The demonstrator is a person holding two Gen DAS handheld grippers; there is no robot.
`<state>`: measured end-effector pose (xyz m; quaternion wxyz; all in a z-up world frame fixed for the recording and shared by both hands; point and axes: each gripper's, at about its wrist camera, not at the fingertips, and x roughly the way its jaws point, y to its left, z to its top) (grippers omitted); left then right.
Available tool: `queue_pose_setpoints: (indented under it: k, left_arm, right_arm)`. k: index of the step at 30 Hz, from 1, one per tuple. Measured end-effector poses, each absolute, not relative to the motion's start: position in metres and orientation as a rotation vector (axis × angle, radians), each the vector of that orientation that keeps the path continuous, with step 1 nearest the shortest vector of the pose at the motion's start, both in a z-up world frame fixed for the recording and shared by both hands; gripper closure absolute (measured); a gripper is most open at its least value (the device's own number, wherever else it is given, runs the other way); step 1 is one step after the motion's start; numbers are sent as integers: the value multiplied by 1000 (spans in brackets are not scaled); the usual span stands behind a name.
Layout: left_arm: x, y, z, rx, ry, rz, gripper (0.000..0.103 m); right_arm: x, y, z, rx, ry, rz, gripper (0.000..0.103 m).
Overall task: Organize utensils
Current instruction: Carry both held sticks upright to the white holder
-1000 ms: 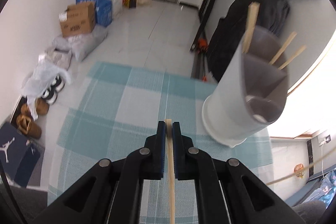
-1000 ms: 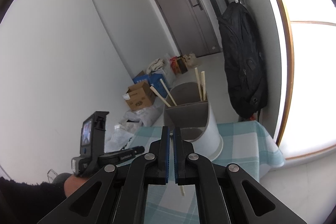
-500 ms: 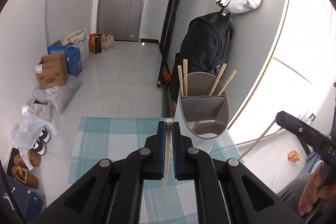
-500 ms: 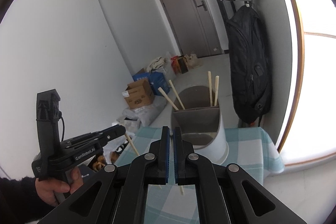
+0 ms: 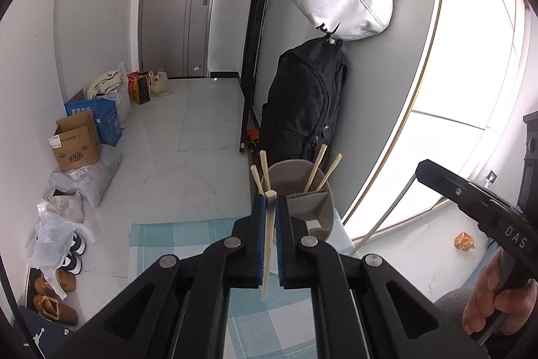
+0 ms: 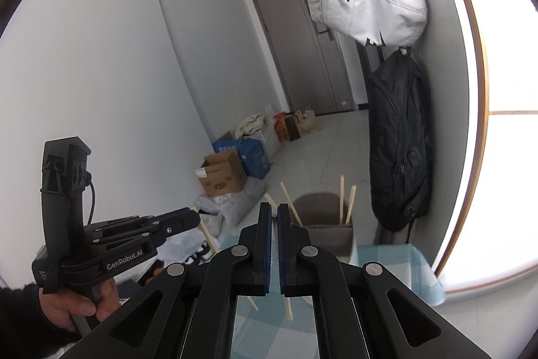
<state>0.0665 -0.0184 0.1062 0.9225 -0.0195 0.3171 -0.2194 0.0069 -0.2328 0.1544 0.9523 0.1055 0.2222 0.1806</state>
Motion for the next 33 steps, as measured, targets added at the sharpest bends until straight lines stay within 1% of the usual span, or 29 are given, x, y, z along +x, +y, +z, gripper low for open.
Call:
queue_pose_setpoints:
  k: [10, 17, 26, 33]
  left_arm:
    - [87, -38, 162, -43, 566, -511, 101]
    - [114, -53, 178, -24, 543, -518, 101]
    - [142, -61, 169, -21, 555, -525, 101]
    - [157, -58, 133, -64, 593, -546, 101]
  right_arm:
    - [49, -246, 194, 228, 403, 339, 101]
    - [82, -251, 203, 220, 396, 327, 101]
    - [113, -255, 203, 194, 398, 328, 101]
    - [134, -249, 177, 141, 436, 345, 101]
